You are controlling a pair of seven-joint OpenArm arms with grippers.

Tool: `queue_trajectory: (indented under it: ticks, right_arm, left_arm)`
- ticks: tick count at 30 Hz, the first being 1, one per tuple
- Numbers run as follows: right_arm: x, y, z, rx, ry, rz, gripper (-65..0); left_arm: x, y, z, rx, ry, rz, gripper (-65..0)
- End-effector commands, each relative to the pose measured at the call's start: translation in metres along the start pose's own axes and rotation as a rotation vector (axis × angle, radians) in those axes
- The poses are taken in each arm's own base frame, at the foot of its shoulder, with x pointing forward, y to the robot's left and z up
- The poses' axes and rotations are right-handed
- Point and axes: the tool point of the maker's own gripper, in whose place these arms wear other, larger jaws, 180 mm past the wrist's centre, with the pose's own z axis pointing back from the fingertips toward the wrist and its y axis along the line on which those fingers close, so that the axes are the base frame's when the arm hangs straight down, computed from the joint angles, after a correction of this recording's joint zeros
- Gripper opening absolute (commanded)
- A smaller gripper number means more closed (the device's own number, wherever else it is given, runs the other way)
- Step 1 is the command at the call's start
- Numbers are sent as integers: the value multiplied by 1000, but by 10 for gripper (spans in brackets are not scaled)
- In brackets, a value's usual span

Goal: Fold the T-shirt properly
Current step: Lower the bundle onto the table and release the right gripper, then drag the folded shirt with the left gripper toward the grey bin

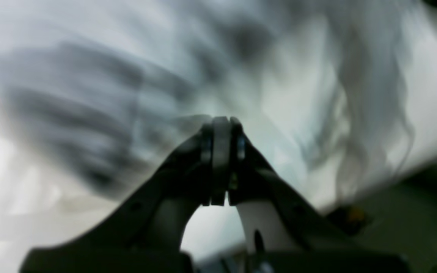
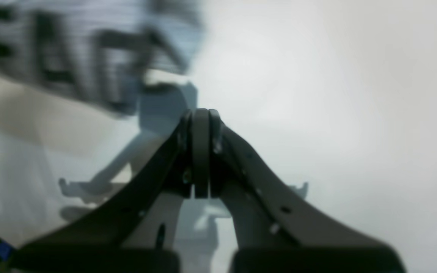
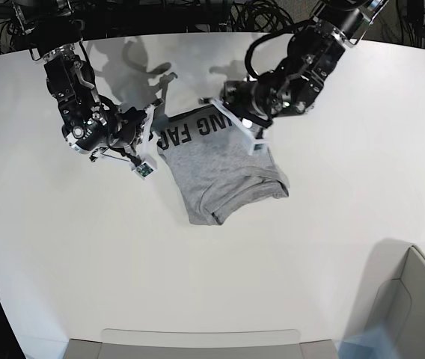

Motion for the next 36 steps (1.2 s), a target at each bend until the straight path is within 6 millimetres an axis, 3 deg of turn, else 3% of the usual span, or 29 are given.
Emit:
queue_trajectory:
  ticks: [1, 3, 5, 8, 13, 16, 20, 23, 27, 30, 32, 36]
  right_arm:
    - [9, -1, 4, -6, -25, 28, -650]
    - [0, 11, 1, 16, -5, 47, -650]
    - [-1, 17, 5, 20, -17, 58, -650]
    - [-15, 16, 22, -2, -30, 61, -650]
    - [-38, -20, 52, -107, -69, -69, -650]
    - [-55, -42, 63, -164, -65, -145, -650]
    - [-73, -48, 67, -184, -40, -191, -650]
    - [-80, -45, 66, -180, -25, -200, -650]
    - [-85, -42, 64, -171, -14, -203, -650]
    - [-84, -41, 64, -169, -16, -205, -650]
    - [-84, -41, 63, -168, -16, -206, -650]
    - [-84, -41, 64, -170, -15, -204, -650]
  left_arm:
    - [19, 2, 9, -12, -59, 36, -650]
    - [32, 14, 15, -6, -91, 83, -650]
    - [32, 23, 20, -1, -96, 123, -650]
    - [31, 20, 31, -24, -117, 133, -650]
    - [36, 1, 51, -78, -194, 101, -650]
    - [62, -1, 58, -84, -337, 104, -650]
    - [110, 9, 68, -48, -568, 113, -650]
    - [126, 11, 53, -18, -598, 104, -650]
    - [126, -8, 31, -18, -604, 34, -650]
    - [130, -14, 29, -12, -690, -3, -650]
    - [130, -9, 20, 15, -711, -17, -650]
    - [114, 17, -19, 116, -622, -55, -650]
